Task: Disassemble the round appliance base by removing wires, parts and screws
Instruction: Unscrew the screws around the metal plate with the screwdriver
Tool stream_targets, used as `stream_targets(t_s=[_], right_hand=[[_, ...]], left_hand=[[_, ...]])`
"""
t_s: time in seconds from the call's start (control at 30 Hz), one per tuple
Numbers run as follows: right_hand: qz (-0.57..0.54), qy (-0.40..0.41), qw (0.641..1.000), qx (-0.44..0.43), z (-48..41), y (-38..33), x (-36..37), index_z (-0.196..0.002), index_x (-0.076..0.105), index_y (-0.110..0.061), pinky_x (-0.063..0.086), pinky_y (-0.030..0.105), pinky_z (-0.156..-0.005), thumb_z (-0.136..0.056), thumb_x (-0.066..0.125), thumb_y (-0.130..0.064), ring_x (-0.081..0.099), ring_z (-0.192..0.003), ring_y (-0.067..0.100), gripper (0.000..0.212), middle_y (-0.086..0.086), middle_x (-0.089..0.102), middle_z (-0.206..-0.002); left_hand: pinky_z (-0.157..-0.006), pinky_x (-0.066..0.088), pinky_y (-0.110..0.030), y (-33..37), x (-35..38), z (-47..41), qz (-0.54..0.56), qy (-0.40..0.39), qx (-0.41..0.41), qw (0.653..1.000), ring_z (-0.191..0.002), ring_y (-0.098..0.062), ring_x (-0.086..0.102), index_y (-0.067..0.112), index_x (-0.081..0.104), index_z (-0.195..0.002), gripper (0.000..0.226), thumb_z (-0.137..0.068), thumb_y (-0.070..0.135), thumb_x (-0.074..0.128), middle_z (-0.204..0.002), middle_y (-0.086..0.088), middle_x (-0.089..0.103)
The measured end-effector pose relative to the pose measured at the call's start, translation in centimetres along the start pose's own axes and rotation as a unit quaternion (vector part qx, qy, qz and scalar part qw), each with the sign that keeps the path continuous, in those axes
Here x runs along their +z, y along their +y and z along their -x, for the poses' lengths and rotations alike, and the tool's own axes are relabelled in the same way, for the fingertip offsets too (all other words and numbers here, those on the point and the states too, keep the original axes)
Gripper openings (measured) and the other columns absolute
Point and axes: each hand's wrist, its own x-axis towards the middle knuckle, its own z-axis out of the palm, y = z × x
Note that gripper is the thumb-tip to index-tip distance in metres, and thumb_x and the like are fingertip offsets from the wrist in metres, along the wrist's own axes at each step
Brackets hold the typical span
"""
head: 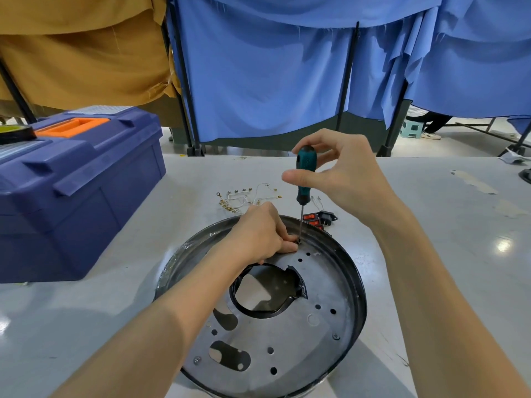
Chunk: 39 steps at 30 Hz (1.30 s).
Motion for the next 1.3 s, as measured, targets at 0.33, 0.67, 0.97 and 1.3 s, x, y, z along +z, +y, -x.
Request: stream_targets(t_s=[0.33,0.67,0.97,1.3], right_hand=[[-0.019,-0.011,0.999,0.035,-0.3,0.1,-0.7,-0.108,0.066,-0.018,0.055,0.025,-0.08,-0.089,0.064,-0.002,0.064,-0.087,0.009,0.025,-0.001,0.065,-0.104],[0.042,0.025,0.999,0.015,-0.2,0.0,-0.3,-0.115,0.067,-0.016,0.051,0.017,-0.081,-0.084,0.073,-0.007,0.062,-0.088,0.012,0.034,0.001,0.068,-0.105],[0.029,0.019,0.999,0.009,-0.1,0.0,0.0,-0.112,0.068,-0.024,0.048,0.02,-0.08,-0.085,0.072,-0.013,0.058,-0.088,0.007,0.028,-0.004,0.064,-0.103],[-0.01,-0.026,1.0,0.012,-0.3,-0.2,-1.1,-0.113,0.067,-0.01,0.056,0.039,-0.091,-0.086,0.061,0.012,0.069,-0.096,0.021,0.035,0.006,0.07,-0.104]], left_hand=[[-0.044,0.043,-0.022,0.1,-0.1,0.0,-0.001,-0.001,-0.007,1.0,-0.045,-0.015,0.047,0.01,0.077,-0.09,0.018,-0.081,0.025,0.078,-0.079,-0.007,0.07],[-0.047,0.048,-0.026,0.0,0.0,0.0,0.0,-0.004,-0.004,1.0,-0.053,-0.02,0.054,0.011,0.076,-0.088,0.017,-0.081,0.026,0.077,-0.09,-0.009,0.074],[-0.04,0.04,-0.017,-0.2,-0.2,0.0,0.018,-0.005,0.003,1.0,-0.036,-0.006,0.045,0.014,0.075,-0.085,0.011,-0.081,0.024,0.077,-0.067,0.001,0.07],[-0.052,0.052,-0.017,0.5,-2.6,0.4,0.005,-0.081,0.015,0.997,-0.041,-0.006,0.055,0.007,0.073,-0.105,0.019,-0.087,0.012,0.071,-0.067,-0.013,0.066]])
